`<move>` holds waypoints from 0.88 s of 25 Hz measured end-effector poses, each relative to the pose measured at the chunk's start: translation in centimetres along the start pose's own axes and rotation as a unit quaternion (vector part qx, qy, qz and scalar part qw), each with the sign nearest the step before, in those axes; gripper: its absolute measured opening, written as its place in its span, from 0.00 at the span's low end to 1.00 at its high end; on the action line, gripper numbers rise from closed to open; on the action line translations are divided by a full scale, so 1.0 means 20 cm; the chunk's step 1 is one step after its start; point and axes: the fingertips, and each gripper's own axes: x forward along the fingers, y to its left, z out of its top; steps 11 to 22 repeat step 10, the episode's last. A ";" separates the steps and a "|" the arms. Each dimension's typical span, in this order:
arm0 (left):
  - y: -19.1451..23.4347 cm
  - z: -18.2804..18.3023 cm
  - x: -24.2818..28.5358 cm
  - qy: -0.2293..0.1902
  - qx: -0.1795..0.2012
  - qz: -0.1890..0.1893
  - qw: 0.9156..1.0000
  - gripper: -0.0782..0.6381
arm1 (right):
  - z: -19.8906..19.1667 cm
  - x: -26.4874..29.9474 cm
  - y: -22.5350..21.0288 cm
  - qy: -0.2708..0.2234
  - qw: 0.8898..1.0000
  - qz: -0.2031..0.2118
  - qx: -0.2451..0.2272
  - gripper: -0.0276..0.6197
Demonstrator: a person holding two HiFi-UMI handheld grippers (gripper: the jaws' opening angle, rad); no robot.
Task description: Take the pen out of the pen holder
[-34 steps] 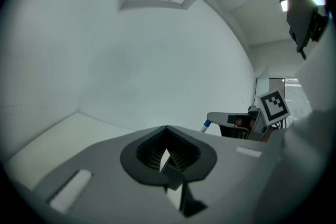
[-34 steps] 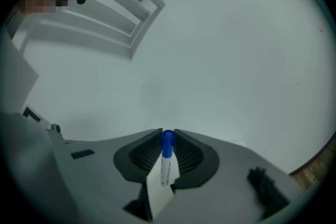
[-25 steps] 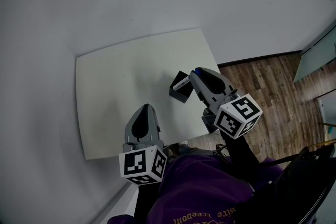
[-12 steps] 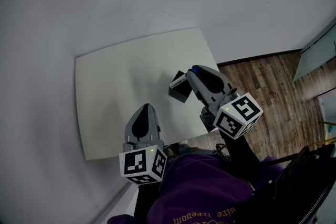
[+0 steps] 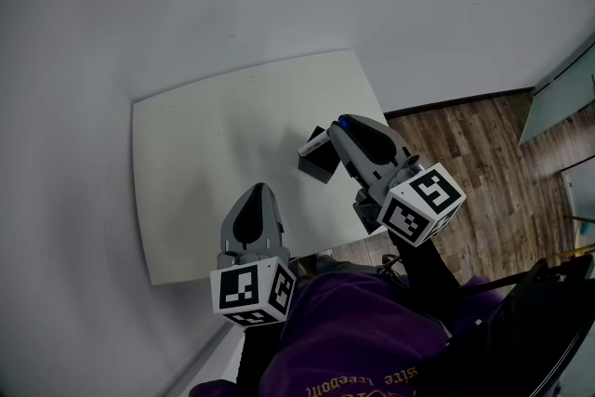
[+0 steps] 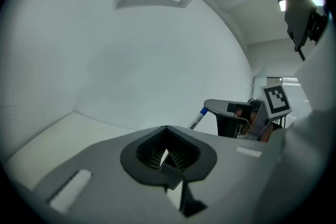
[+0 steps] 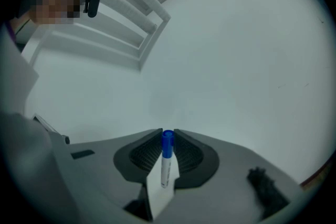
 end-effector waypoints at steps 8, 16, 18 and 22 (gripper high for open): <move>0.01 0.00 0.01 0.001 -0.001 0.002 1.000 0.12 | -0.01 0.02 0.00 0.002 1.000 0.002 0.002 0.16; 0.02 0.00 0.01 0.001 -0.001 0.002 1.000 0.12 | -0.01 0.02 0.00 0.002 1.000 0.001 0.002 0.16; 0.02 0.00 0.01 0.001 -0.001 0.002 1.000 0.12 | -0.01 0.02 0.00 0.002 1.000 0.001 0.002 0.16; 0.02 0.00 0.01 0.001 -0.001 0.002 1.000 0.12 | -0.01 0.02 0.00 0.002 1.000 0.001 0.002 0.16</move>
